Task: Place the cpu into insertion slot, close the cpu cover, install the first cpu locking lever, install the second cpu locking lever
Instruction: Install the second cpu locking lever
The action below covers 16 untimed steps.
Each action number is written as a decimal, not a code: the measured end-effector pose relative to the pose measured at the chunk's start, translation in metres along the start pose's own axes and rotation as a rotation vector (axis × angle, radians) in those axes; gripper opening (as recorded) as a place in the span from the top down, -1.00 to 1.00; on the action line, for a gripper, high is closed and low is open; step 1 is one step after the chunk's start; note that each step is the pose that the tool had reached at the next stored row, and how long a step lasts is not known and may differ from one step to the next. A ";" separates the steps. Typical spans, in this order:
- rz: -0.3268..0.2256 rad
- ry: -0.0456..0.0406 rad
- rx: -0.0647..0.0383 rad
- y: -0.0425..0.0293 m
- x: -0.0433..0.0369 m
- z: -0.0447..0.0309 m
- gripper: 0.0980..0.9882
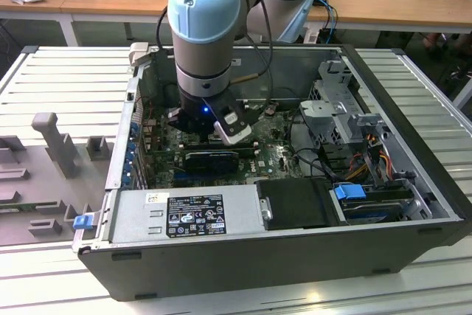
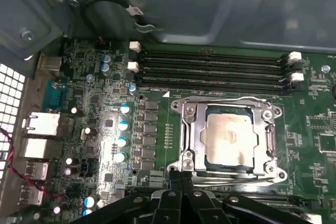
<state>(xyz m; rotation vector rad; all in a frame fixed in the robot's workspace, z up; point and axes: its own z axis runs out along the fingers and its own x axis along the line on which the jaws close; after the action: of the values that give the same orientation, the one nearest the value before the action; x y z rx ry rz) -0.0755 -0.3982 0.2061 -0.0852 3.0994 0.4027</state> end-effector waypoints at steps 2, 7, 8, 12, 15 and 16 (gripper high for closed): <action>0.000 -0.0008 -0.008 -0.0009 0.0021 0.0036 0.98; 0.000 -0.0024 -0.029 -0.0022 0.0022 0.0090 0.98; 0.000 -0.0023 -0.034 -0.0024 0.0023 0.0095 0.98; 0.000 -0.0031 -0.051 -0.0028 0.0030 0.0111 0.98; 0.000 -0.0030 -0.052 0.0022 0.0027 -0.0077 0.98; 0.000 -0.0031 -0.052 0.0031 0.0026 -0.0111 0.98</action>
<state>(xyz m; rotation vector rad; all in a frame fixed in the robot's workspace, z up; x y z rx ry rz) -0.0784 -0.3983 0.2176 -0.0854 3.0862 0.4827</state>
